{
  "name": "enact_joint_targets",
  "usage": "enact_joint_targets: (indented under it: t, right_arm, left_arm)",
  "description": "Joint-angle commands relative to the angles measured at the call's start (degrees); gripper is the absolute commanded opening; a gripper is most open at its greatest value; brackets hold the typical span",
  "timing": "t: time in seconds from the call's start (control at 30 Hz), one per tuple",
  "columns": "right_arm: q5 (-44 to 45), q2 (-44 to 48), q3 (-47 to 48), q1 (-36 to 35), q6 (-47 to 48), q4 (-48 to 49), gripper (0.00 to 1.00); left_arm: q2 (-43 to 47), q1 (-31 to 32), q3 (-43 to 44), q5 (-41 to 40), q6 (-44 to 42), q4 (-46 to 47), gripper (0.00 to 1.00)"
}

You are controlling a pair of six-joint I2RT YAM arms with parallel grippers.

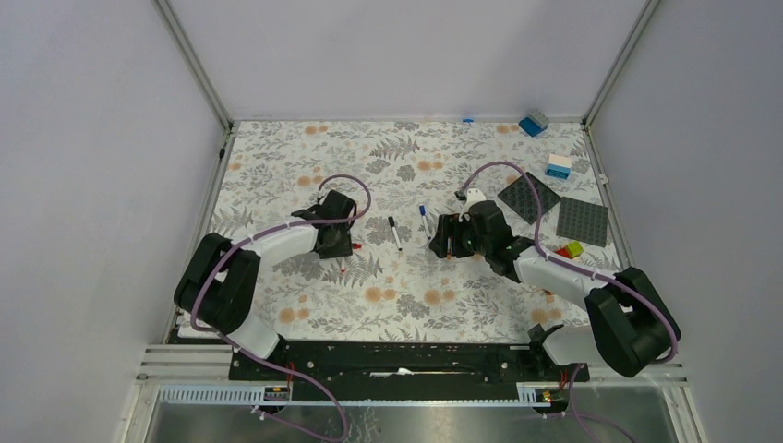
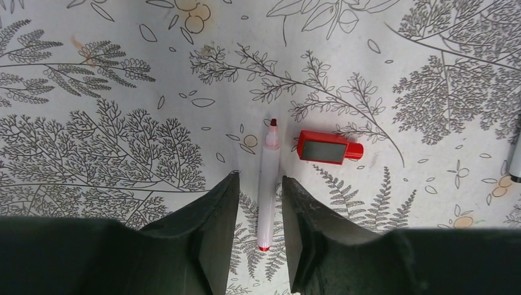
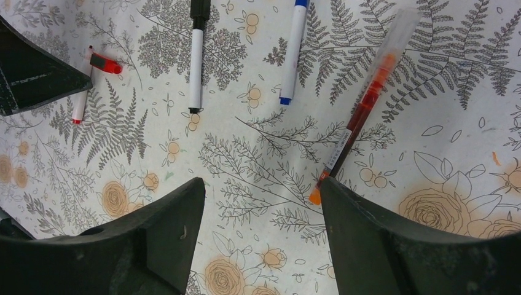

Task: Insert the pens into the pen caps

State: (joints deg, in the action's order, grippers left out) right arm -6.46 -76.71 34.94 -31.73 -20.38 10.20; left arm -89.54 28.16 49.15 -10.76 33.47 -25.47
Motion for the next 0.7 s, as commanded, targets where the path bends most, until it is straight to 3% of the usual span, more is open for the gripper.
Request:
enact_joint_targets:
  t: [0.0, 0.3, 0.67]
  right_arm:
    - [0.9, -0.9, 1.3, 0.3, -0.2, 1.8, 0.75]
    - [1.4, -1.1, 1.3, 0.4, -0.5, 1.7, 0.75]
    - [1.3, -0.9, 1.2, 0.6, -0.6, 1.7, 0.75]
  left_arm:
    - [-1.0, -0.3, 2.1, 0.2, -0.6, 2.5, 0.37]
    - [-3.3, -0.3, 2.7, -0.5, -0.8, 3.1, 0.32]
    - [-3.7, -0.3, 2.3, -1.6, -0.1, 2.9, 0.0]
